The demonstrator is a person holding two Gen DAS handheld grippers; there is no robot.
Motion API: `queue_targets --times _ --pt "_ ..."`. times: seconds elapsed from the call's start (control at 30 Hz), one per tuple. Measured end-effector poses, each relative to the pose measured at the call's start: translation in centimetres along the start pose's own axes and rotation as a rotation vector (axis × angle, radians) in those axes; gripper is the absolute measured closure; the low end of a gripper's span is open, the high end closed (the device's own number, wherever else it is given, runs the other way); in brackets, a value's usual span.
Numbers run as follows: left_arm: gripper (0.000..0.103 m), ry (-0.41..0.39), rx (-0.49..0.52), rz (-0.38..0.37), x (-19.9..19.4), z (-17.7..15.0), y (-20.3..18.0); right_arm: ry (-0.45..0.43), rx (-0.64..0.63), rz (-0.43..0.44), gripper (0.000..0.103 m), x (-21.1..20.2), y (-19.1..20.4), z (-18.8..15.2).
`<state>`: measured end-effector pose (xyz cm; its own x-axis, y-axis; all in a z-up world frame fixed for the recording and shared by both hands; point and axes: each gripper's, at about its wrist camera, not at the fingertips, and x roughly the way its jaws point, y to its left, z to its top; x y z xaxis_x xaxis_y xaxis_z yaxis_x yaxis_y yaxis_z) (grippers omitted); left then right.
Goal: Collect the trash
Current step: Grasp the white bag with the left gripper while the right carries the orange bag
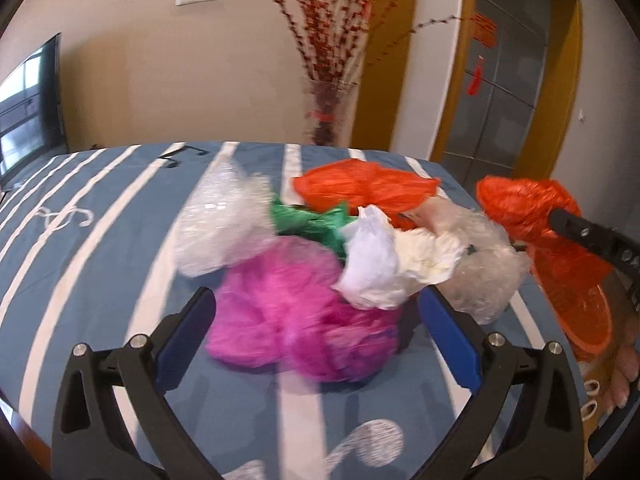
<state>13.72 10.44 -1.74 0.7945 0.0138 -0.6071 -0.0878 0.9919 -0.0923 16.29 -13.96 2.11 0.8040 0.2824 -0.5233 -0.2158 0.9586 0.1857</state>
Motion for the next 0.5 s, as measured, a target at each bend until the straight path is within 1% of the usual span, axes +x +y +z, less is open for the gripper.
queue_targets --times 0.17,0.33,0.37,0.4,0.47,0.5 --pt "0.004 0.023 0.064 0.009 1.9 0.5 -2.8 -0.015 0.034 -0.014 0.075 -1.3 -1.4 -0.4" --pt "0.005 0.072 0.141 0.051 4.7 0.8 -4.6 0.003 0.056 -0.022 0.075 -1.7 -2.8 -1.3" --pt "0.012 0.080 0.142 0.051 5.0 0.8 -4.7 0.009 0.064 -0.023 0.075 -1.7 -3.1 -1.5" --pt "0.016 0.100 0.138 0.044 5.6 1.0 -4.7 0.011 0.068 -0.024 0.075 -1.9 -3.4 -1.8" --pt "0.035 0.120 0.126 0.019 6.1 1.2 -4.6 0.019 0.076 -0.030 0.075 -2.0 -3.9 -2.2" --pt "0.041 0.128 0.125 0.001 6.3 1.3 -4.6 0.022 0.079 -0.032 0.075 -2.2 -4.1 -2.4"
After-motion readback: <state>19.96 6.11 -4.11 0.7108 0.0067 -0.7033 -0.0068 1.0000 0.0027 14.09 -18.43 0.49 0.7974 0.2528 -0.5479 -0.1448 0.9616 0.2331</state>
